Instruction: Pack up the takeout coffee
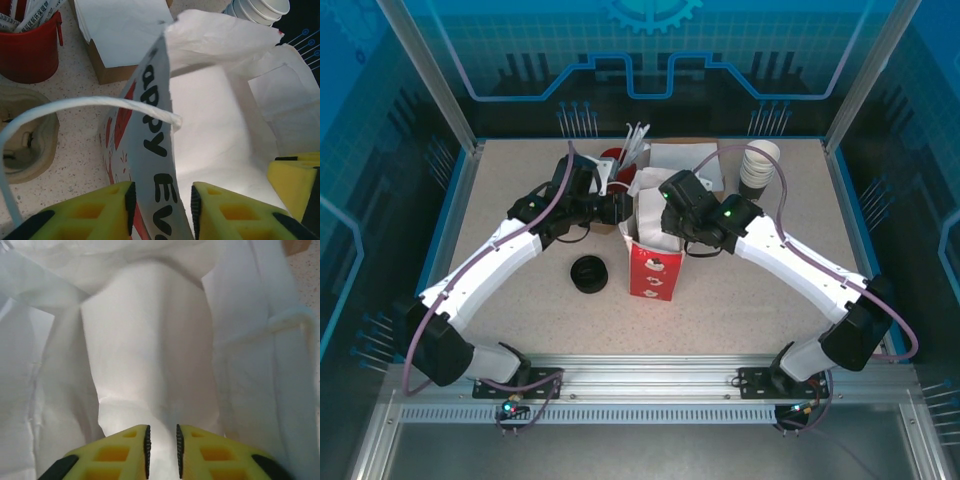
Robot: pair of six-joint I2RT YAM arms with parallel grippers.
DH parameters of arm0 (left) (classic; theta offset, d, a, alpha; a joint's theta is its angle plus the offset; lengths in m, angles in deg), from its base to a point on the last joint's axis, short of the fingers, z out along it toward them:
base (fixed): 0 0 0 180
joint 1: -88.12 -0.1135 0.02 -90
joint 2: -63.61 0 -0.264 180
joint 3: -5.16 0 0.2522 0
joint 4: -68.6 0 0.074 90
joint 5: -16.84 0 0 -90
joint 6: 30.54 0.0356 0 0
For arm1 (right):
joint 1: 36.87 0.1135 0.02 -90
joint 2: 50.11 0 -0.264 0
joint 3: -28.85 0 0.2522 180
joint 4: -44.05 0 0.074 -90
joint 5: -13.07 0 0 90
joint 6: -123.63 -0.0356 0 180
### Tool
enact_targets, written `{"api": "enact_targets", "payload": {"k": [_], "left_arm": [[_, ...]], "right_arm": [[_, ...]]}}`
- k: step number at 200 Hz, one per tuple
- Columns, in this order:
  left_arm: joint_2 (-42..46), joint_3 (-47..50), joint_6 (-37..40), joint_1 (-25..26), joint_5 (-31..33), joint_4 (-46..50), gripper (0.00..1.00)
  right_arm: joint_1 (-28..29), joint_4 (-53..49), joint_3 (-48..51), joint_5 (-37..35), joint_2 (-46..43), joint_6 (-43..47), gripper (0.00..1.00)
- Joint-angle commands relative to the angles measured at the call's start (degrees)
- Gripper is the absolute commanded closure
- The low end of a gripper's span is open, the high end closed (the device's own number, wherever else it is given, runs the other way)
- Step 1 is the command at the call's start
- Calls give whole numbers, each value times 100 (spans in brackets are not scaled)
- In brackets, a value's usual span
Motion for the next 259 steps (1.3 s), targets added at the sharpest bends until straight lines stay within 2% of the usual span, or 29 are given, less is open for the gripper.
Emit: {"api": "enact_targets", "payload": {"k": [1, 96, 140, 175, 216, 248, 259], "left_arm": [[20, -86, -90, -63, -87, -112, 59], [97, -366, -134, -66, -252, -33, 39], [222, -691, -219, -63, -606, 153, 31], [378, -1015, -151, -94, -651, 355, 26], [773, -1034, -83, -532, -330, 342, 19], [1351, -404, 102, -1078, 432, -22, 9], [1532, -92, 163, -1263, 750, -187, 6]], "right_arm": [[16, -2, -304, 71, -191, 114, 73], [-82, 134, -736, 332, -498, 646, 72], [-287, 323, -765, 793, -778, 1034, 75], [-586, 307, -832, 994, -1107, 1510, 75], [-1133, 135, -611, 912, -1771, 2066, 73], [-1912, 204, 172, 647, -2616, 2663, 61], [-2186, 339, 582, 550, -2914, 2932, 53]]}}
